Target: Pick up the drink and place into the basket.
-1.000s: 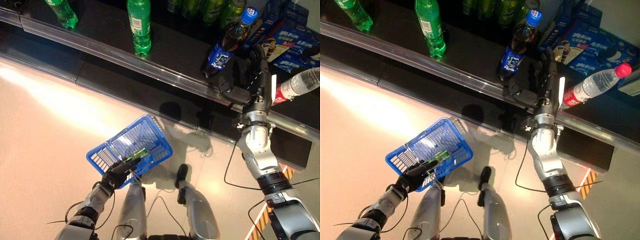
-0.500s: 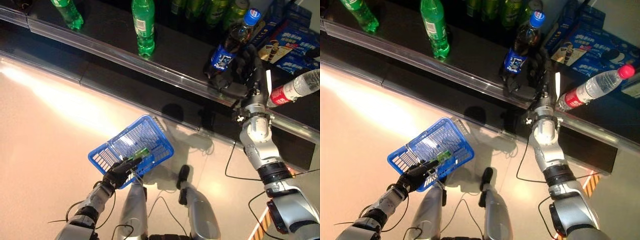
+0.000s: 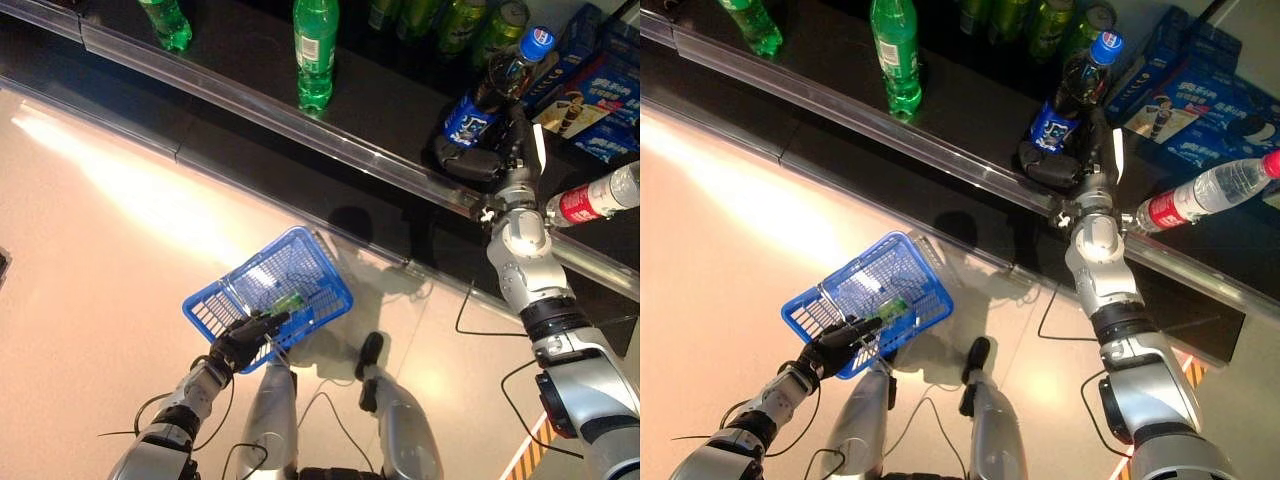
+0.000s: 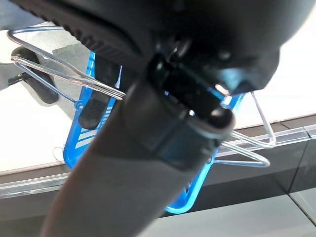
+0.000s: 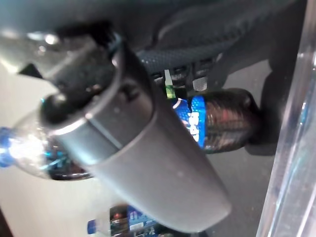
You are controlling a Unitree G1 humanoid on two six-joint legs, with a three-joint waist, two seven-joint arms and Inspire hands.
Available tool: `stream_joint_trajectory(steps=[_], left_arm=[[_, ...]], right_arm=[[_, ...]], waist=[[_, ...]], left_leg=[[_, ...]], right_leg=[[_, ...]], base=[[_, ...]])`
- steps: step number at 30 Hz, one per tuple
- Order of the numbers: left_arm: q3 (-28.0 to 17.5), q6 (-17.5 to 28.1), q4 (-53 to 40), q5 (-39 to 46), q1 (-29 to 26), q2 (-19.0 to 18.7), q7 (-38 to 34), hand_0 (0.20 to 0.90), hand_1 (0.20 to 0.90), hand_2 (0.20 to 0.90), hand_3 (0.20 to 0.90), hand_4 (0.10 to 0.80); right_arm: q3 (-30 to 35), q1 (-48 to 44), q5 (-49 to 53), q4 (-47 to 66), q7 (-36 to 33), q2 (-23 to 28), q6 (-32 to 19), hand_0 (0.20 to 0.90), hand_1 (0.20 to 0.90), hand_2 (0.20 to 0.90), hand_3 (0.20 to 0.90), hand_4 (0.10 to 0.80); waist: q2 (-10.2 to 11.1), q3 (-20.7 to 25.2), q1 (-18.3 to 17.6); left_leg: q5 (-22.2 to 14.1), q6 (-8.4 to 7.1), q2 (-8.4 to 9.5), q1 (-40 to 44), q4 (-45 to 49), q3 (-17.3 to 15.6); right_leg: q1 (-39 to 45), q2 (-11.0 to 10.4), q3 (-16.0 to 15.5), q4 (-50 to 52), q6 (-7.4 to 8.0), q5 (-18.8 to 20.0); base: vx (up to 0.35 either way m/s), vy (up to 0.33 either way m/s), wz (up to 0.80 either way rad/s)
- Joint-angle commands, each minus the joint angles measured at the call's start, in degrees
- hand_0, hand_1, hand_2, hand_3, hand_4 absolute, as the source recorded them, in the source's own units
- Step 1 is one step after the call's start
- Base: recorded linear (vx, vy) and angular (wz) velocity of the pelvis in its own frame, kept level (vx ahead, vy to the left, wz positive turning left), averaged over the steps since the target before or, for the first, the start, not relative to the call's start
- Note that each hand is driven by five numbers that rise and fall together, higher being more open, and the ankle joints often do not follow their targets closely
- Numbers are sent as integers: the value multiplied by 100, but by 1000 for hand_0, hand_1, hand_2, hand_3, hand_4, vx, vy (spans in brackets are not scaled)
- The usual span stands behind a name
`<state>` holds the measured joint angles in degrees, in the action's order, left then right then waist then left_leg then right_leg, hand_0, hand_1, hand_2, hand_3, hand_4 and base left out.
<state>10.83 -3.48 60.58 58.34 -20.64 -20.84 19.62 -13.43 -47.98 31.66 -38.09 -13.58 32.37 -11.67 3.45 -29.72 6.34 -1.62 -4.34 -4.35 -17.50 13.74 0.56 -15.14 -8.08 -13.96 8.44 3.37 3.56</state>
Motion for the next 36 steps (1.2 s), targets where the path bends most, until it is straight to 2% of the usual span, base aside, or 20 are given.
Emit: stream_joint_trajectory(steps=[1, 6, 7, 8, 9, 10, 22, 36], left_arm=[[514, -233, -368, -172, 446, -84, 604, 300, 300, 300, 200, 100], [574, -233, -367, -159, 439, -107, 614, 300, 300, 300, 200, 100], [600, -242, -360, -153, 427, -120, 625, 300, 300, 300, 200, 100], [603, -246, -366, -155, 424, -123, 625, 300, 300, 300, 200, 100], [610, -253, -371, -156, 424, -131, 634, 300, 300, 300, 200, 100], [623, -258, -347, -159, 411, -136, 659, 300, 300, 300, 200, 100], [699, -253, -325, -137, 402, -117, 706, 300, 300, 300, 200, 100], [724, -174, -292, -119, 441, -83, 728, 300, 300, 300, 200, 100]], right_arm=[[-64, -743, 214, 86, 80, 778, -346, 900, 900, 900, 900, 800], [-182, -953, 270, -251, 52, 798, -292, 900, 900, 900, 900, 800], [-234, -1052, 274, -359, -13, 814, -230, 851, 851, 851, 842, 742], [-240, -1071, 274, -379, -17, 818, -220, 778, 778, 778, 757, 657], [-266, -1123, 285, -449, 0, 826, -182, 660, 660, 660, 620, 520], [-334, -1203, 347, -570, 67, 824, -128, 300, 300, 300, 200, 100], [-404, -1395, 630, -902, 250, 678, -56, 300, 300, 300, 200, 100], [-335, -1278, 553, -674, 290, 586, -206, 300, 300, 300, 200, 100]], waist=[[-32, 332, 104], [-44, 312, 158], [-51, 316, 173], [-48, 330, 171], [-50, 331, 184], [-57, 324, 209], [-116, 315, 284], [-127, 321, 244]], left_leg=[[-103, 247, 204, 85, -124, -261], [-122, 250, 214, 118, -135, -239], [-118, 252, 224, 127, -154, -232], [-92, 254, 230, 111, -173, -226], [-88, 253, 234, 114, -183, -220], [-103, 251, 240, 134, -194, -222], [-97, 264, 293, 120, -218, -168], [-62, 282, 304, 168, -303, -198]], right_leg=[[122, -79, 38, 353, 396, -381], [153, -82, 27, 347, 402, -379], [156, -84, 18, 341, 408, -373], [145, -88, 10, 322, 408, -353], [152, -91, 3, 310, 411, -346], [172, -90, -6, 304, 414, -354], [151, -124, -55, 292, 420, -331], [157, -122, -52, 253, 434, -296]], base=[[0, 0, 0], [8, 0, 1], [15, 1, 5], [10, 2, 9], [7, 3, 15], [13, 3, 14], [1, 0, 1], [0, 0, 0]])
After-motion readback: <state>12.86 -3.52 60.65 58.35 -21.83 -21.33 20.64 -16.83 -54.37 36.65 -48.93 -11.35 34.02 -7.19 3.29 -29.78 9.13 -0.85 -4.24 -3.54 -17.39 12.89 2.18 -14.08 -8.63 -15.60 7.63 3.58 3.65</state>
